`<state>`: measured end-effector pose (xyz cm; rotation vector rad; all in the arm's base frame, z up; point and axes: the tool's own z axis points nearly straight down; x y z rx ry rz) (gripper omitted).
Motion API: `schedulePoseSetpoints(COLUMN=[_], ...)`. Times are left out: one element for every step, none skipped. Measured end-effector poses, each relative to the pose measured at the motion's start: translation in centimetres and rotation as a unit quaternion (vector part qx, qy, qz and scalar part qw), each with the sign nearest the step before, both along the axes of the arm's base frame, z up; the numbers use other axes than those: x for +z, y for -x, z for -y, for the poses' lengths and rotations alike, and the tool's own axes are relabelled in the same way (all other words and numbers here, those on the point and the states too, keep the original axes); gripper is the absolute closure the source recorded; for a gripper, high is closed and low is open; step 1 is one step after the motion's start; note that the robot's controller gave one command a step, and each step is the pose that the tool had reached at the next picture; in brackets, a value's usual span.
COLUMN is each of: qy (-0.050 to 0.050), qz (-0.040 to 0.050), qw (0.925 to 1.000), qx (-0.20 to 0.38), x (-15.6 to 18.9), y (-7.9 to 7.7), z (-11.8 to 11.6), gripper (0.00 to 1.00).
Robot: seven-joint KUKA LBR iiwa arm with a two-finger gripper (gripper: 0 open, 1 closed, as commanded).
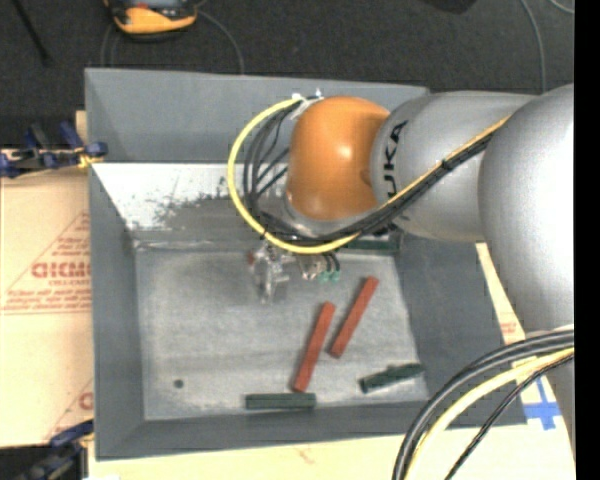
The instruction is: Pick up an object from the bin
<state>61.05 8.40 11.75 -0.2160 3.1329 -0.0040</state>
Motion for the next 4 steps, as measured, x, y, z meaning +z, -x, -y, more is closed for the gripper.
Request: schedulePoseSetpoints(qy=[-0.002,-0.002,-0.002,-0.001], qz=[0.001,0.0009,0.0024,0.0011], qw=[1.0,1.0,0.9994,0.9919], qx=[0.001,0.0,0.033,0.127], x=[0.1,0.1,-0.9,-1.7], y=[0.0,0.0,0.9,0.1], z=[-0.4,-0.4,2.8,7.1], gripper=[0.0,0.0,0.0,0.0])
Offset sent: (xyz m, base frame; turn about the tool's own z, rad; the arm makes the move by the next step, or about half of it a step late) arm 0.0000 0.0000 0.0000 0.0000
